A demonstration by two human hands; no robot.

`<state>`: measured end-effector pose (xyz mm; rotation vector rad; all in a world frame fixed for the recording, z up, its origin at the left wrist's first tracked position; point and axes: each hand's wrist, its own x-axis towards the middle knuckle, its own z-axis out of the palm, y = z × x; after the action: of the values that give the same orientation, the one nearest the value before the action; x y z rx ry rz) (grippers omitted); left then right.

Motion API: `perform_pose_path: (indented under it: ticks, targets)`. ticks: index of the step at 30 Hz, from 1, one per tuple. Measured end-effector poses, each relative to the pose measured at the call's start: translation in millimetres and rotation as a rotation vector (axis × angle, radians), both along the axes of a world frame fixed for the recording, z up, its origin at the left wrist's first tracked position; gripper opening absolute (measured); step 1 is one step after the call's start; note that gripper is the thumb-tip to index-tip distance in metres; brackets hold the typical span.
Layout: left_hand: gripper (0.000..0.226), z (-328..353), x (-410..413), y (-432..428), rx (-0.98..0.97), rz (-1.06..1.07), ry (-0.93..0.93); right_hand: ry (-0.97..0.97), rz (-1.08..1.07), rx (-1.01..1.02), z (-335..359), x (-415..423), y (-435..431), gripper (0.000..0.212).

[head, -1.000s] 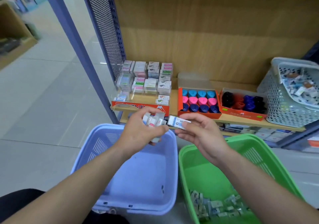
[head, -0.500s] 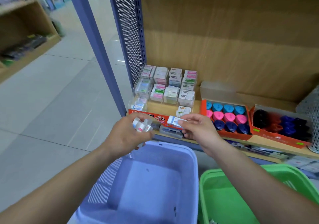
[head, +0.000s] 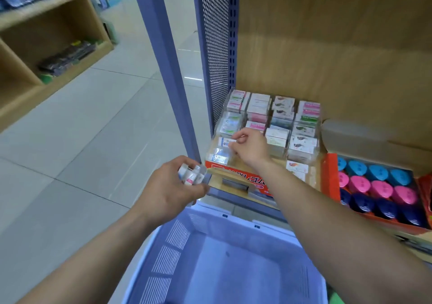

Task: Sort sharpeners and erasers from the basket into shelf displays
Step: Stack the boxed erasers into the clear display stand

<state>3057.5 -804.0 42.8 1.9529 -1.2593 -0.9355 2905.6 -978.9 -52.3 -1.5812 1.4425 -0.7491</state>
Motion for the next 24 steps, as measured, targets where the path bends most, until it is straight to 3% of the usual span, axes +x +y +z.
perform_pose_path:
  ticks: [12, 16, 20, 24]
  targets:
    - [0.027, -0.5, 9.1, -9.6, -0.025, 0.058, 0.123, 0.333, 0.021, -0.324, -25.5, 21.3, -10.0, 0.02]
    - [0.028, -1.9, 8.7, -8.8, -0.023, 0.071, 0.142, 0.418, 0.043, -0.326, -32.0, 18.7, -12.1, 0.014]
    - [0.029, -0.3, 8.2, -9.2, -0.004, 0.079, 0.219, 0.253, -0.054, -0.25, -20.2, 14.3, -3.5, 0.01]
    - [0.033, 6.0, 2.7, -12.7, -0.003, 0.099, 0.33, -0.207, 0.081, -0.069, 24.3, 2.8, 39.1, 0.013]
